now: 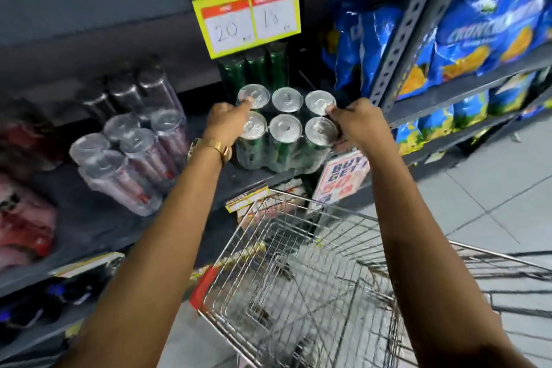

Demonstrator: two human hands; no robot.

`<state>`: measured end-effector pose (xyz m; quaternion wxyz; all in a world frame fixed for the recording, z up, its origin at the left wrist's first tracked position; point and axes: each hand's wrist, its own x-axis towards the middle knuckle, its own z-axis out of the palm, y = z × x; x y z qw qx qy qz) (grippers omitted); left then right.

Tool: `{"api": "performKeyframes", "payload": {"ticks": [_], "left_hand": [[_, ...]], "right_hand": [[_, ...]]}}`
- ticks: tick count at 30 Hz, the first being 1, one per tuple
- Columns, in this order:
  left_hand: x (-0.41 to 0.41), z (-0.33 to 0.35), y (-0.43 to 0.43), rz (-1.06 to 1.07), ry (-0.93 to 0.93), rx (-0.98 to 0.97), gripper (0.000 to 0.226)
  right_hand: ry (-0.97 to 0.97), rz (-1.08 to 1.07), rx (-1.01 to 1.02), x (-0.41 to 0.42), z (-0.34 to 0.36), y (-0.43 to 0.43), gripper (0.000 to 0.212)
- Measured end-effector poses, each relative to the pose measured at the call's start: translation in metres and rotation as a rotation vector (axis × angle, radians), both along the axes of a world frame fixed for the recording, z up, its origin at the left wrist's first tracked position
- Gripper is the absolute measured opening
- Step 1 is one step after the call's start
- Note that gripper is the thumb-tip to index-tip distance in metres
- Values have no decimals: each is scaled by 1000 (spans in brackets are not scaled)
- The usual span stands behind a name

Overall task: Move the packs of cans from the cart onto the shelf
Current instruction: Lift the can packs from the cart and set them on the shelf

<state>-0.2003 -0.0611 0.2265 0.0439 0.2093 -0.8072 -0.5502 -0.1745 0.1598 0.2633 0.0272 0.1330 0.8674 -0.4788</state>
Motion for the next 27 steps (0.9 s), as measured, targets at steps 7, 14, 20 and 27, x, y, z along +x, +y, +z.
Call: {"api": "performKeyframes", "payload": {"ticks": [7,14,20,27], "left_hand": [[-40,-15,-11,-26,-73,-18,48],[-32,-22,-6,5,-47,-12,57],[-10,-35,9,-1,-81,11,62],[10,-40,36,-7,-64,-25,71]], "right_hand": [[-57,24,40,-64,-9,-19,44],[-72,17,-9,-66,-26,-27,57],[-102,111,-257,-58,-46,-30,53],[-123,120,-397,-80,-36,-19,59]]}}
